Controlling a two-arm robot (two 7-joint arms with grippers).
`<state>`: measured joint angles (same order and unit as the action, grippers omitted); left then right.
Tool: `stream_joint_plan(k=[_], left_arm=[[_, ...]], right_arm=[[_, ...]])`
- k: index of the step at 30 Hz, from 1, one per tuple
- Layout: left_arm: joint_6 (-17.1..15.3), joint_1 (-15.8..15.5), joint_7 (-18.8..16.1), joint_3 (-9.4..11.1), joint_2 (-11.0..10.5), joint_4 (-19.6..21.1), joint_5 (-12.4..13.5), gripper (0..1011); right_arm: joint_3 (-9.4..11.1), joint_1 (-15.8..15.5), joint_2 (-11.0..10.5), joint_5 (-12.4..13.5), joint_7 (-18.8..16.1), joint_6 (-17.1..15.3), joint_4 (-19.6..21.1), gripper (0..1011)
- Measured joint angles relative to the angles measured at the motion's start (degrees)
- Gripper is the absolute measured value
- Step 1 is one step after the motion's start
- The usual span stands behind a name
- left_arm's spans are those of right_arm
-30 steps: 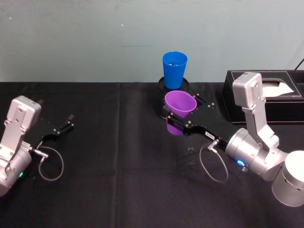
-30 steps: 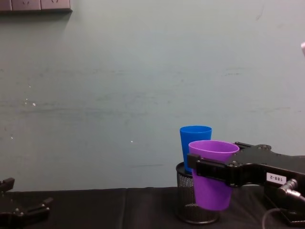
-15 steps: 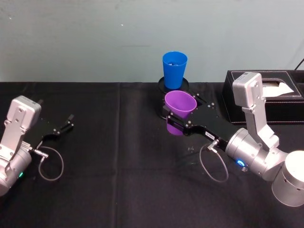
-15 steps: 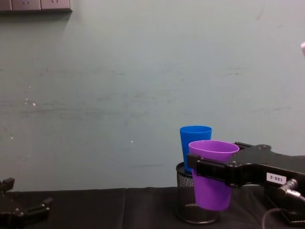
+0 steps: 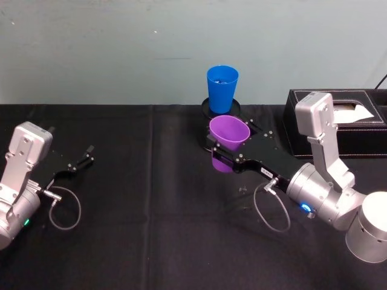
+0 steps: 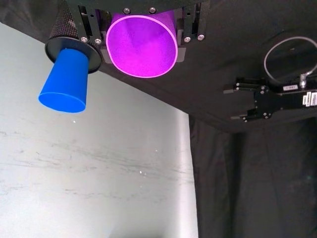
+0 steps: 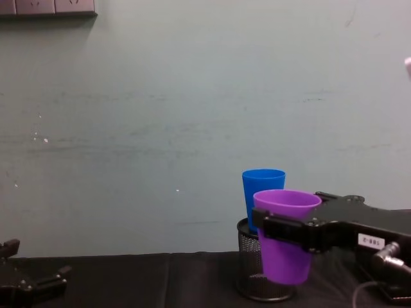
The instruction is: Pick up one cup with a gripper and tap it against the other cup.
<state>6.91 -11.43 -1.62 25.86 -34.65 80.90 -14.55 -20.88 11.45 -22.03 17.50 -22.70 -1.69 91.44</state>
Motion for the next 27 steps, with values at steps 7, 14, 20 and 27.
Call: stream_joint_plan(k=[7, 14, 20, 27], left_arm=[[0.0, 0.0, 0.0, 0.0, 0.0, 0.0, 0.0, 1000], [0.0, 0.0, 0.0, 0.0, 0.0, 0.0, 0.0, 1000], [0.0, 0.0, 0.0, 0.0, 0.0, 0.0, 0.0, 1000], [0.0, 0.0, 0.0, 0.0, 0.0, 0.0, 0.0, 1000]], right_arm=[[-0.36, 1.9, 1.24, -0.17, 0.4, -0.93, -3.56, 733], [-0.97, 6.27, 3.4, -0.45, 0.13, -0.24, -10.1, 733], [-1.13, 10.08, 5.11, -0.94, -0.29, 1.87, -15.49, 733], [-1.11, 13.25, 6.58, -1.12, -0.89, 2.96, -20.03, 733]])
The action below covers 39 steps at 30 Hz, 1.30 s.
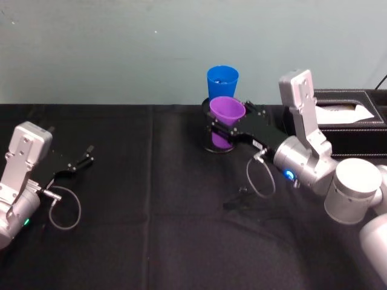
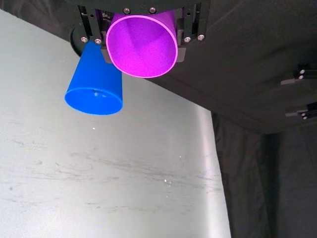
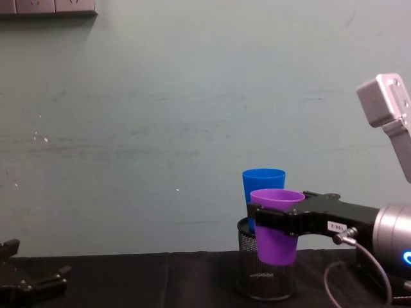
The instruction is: Pick up one cup with a gripper and tap it against the other cup.
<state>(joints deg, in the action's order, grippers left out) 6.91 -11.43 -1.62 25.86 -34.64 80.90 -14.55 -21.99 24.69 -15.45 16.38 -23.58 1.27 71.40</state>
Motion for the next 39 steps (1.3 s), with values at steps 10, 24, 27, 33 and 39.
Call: stream_joint_plan(k=[10, 24, 27, 33, 39], left_arm=[[0.0, 0.0, 0.0, 0.0, 0.0, 0.0, 0.0, 1000], [0.0, 0.0, 0.0, 0.0, 0.0, 0.0, 0.0, 1000], [0.0, 0.0, 0.0, 0.0, 0.0, 0.0, 0.0, 1000], [0.0, 0.0, 0.0, 0.0, 0.0, 0.0, 0.0, 1000], [0.0, 0.0, 0.0, 0.0, 0.0, 0.0, 0.0, 1000]], right_arm=[[0.02, 3.07, 1.27, -0.18, -0.7, 0.4, -3.86, 733], [0.4, 7.13, 2.91, -0.02, -1.12, 0.93, -8.81, 734], [0.46, 7.86, 3.2, -0.03, -1.18, 0.97, -9.56, 733], [0.73, 8.78, 3.75, 0.17, -1.23, 1.13, -10.83, 734], [0.84, 9.02, 3.94, 0.3, -1.27, 1.15, -10.93, 733]])
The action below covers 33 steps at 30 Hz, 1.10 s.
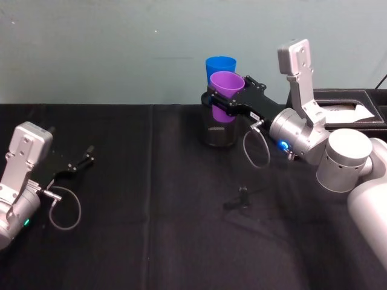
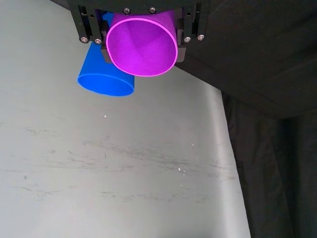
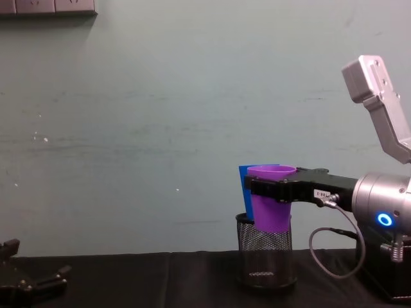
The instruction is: Pick up one cup with a gripper and tap it against the other cup.
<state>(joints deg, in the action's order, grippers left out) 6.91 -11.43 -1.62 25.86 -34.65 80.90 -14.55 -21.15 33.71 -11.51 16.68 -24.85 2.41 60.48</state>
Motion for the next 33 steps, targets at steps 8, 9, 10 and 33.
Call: stream_joint_plan(k=[8, 9, 10, 33], left_arm=[[0.0, 0.0, 0.0, 0.0, 0.0, 0.0, 0.0, 1000], [0.0, 0.0, 0.0, 0.0, 0.0, 0.0, 0.0, 1000], [0.0, 0.0, 0.0, 0.0, 0.0, 0.0, 0.0, 1000], [0.0, 0.0, 0.0, 0.0, 0.0, 0.0, 0.0, 1000]], right_arm=[[-0.01, 0.01, 0.0, 0.07, -0.02, -0.03, 0.0, 733], [-0.01, 0.01, -0.01, 0.07, -0.02, -0.03, 0.0, 733], [-0.01, 0.01, -0.01, 0.08, -0.02, -0.04, 0.0, 733], [-0.03, -0.06, -0.06, 0.07, -0.02, -0.07, 0.05, 733]])
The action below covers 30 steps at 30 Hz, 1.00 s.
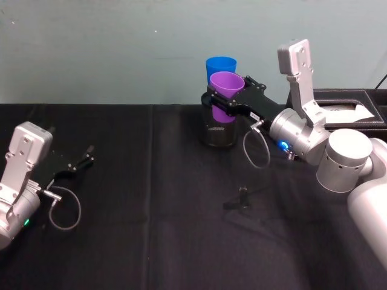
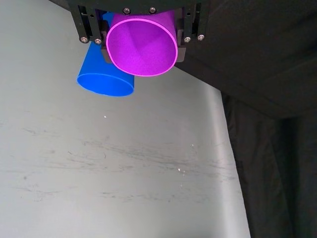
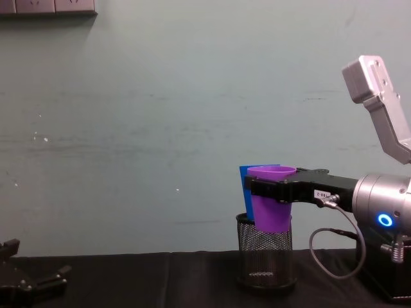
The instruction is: Pick up one cup with a gripper and tap it against the other cup.
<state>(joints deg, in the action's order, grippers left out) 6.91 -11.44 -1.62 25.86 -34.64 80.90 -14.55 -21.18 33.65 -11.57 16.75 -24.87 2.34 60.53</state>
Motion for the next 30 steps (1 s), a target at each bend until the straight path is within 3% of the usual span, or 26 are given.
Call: stream_joint_plan(k=[30], left_arm=[[0.0, 0.0, 0.0, 0.0, 0.0, 0.0, 0.0, 1000]], right_arm=[[0.0, 0.0, 0.0, 0.0, 0.0, 0.0, 0.01, 733]])
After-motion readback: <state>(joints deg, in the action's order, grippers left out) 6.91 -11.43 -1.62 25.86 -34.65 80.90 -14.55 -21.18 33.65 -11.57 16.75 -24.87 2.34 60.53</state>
